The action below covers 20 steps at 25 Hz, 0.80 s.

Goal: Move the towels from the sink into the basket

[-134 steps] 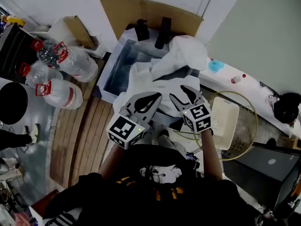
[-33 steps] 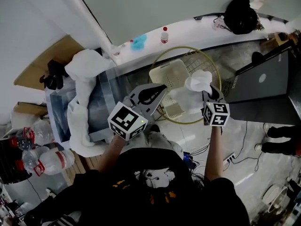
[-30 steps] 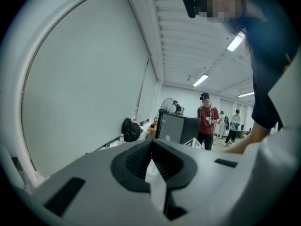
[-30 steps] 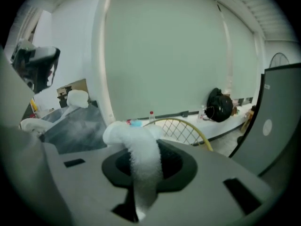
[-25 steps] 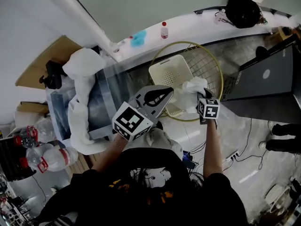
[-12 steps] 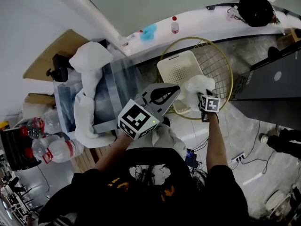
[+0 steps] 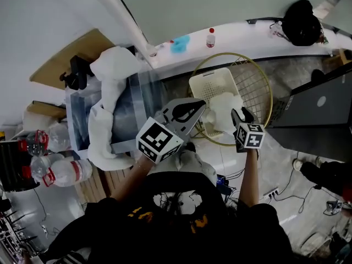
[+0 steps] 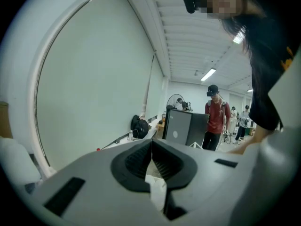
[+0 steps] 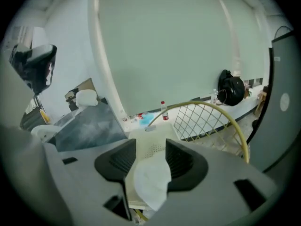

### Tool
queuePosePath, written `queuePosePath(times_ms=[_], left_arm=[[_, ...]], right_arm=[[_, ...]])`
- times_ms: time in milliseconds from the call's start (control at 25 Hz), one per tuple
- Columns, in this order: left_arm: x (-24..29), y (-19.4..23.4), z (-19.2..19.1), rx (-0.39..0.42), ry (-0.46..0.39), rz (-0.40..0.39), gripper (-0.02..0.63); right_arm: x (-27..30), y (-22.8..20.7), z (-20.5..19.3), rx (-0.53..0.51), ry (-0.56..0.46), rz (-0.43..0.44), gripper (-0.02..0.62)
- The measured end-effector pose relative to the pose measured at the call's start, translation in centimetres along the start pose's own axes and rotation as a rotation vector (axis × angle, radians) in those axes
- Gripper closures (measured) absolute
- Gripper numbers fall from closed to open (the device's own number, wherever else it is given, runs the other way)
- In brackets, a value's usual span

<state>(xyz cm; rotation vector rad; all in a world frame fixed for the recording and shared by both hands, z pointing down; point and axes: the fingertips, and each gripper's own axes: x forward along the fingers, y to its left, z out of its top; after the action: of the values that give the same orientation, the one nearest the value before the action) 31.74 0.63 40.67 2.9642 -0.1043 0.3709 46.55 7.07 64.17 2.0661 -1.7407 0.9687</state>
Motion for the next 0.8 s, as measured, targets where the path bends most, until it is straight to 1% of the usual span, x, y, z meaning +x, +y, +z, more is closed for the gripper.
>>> queuePosePath(times_ms=[40,200,360,600,800], left_arm=[[-0.6,0.2,0.1,-0.002,-0.006,0.009,0.598],[-3.1,1.6,0.6,-0.003,-0.04,0.071,0.598],[-6.7,3.1,0.7,-0.009,-0.071,0.133,0.598],[-13.9,5.5,0.0,-0.028,-0.099,0.24,0.598],[-21.2,7.7,-1.2,-0.055,-0.116,0.342,0.598]], right_arm=[[-0.6,0.8,0.9,-0.002,-0.023,0.008,0.402],[-2.2,4.7,5.3,-0.048,-0.118,0.066,0.417],[-3.3,10.0,9.5,-0.098,-0.202,0.141,0.428],[-4.4,20.8,14.1,-0.216,-0.284,0.285,0.438],[-4.4,30.3,15.6,-0.315,-0.311,0.406,0.446]])
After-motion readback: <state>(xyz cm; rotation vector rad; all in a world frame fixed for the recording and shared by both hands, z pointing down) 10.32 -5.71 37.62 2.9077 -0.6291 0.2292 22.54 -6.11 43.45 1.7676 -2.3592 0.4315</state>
